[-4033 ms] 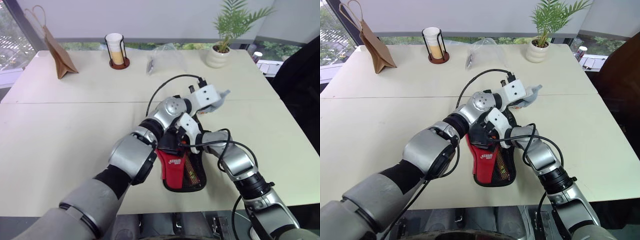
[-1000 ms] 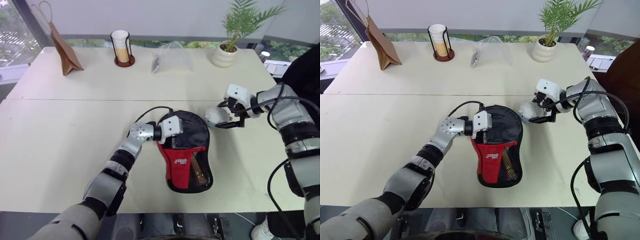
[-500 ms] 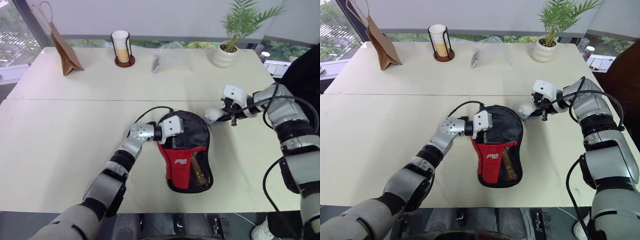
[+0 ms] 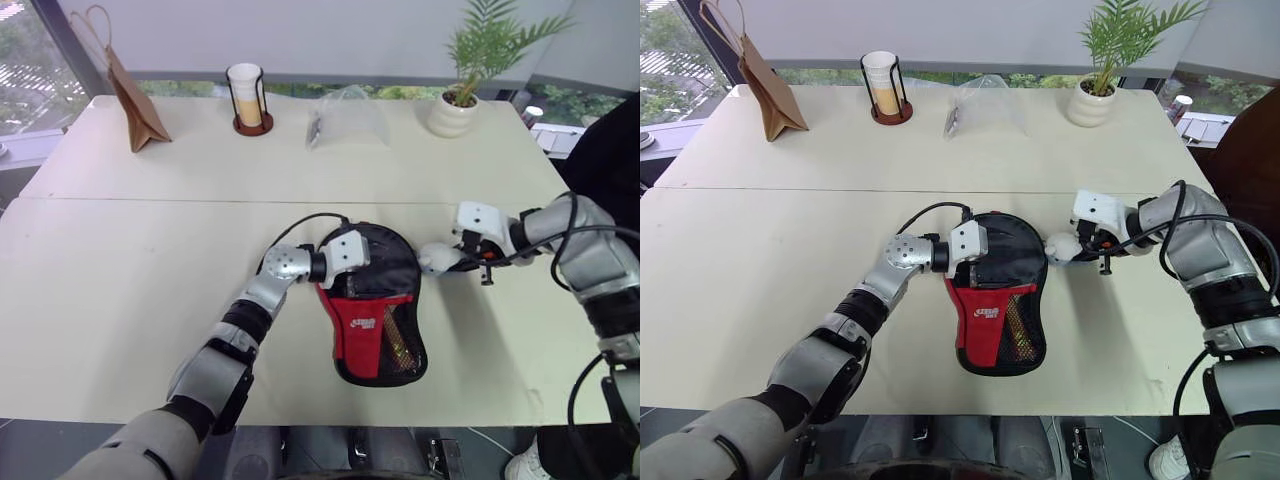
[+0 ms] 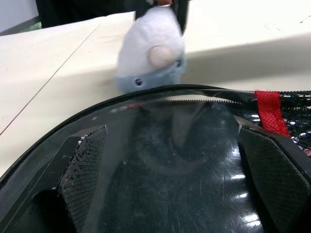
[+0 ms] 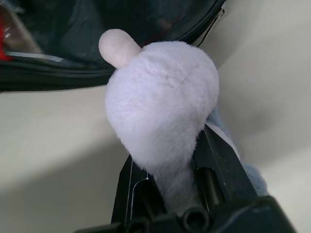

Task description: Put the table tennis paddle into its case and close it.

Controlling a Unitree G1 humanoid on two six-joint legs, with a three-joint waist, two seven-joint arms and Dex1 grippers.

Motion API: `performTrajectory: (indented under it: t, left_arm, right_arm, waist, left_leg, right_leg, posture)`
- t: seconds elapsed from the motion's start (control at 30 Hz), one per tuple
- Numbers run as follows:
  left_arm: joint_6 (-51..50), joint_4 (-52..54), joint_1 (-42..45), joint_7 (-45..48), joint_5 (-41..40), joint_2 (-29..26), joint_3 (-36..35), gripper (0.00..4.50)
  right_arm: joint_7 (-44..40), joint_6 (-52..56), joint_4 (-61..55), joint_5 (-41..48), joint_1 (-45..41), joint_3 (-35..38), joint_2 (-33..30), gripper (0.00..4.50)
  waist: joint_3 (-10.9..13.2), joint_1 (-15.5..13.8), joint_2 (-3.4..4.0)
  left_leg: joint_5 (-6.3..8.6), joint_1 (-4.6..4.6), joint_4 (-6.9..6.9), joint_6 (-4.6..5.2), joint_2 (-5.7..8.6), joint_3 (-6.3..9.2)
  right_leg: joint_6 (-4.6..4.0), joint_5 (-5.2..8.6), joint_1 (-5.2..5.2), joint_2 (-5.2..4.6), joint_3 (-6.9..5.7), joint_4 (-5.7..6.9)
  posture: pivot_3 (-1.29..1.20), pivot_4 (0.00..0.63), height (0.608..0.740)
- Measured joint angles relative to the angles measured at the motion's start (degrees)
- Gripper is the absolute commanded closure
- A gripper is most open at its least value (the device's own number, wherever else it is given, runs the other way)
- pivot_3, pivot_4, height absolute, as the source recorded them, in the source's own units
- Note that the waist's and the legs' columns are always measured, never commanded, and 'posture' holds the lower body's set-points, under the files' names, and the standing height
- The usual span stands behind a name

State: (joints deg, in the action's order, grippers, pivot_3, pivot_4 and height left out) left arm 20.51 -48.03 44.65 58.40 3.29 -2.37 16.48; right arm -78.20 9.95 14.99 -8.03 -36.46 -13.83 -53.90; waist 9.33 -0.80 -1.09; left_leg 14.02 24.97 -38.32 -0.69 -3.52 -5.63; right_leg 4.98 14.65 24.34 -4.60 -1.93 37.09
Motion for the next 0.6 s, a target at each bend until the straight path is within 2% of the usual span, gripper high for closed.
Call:
performTrajectory:
  t: [0.6]
  left_arm:
    - [-0.21,0.26,-0.05,-0.94,0.01,-0.11,0.76,0.00]
  right_arm:
    - [1.99,12.25,-26.24,8.05,21.39,10.68,-10.54,3.91]
  waist:
    - [-0.01,-0.12,0.01]
  left_leg:
    - [0.00,-0.09,-0.01,0.00,0.04,0.09]
  right_leg:
    - [-0.17,0.10,-0.15,-0.01,0.00,-0.02]
  posture:
    - [0.00,0.150,0.734]
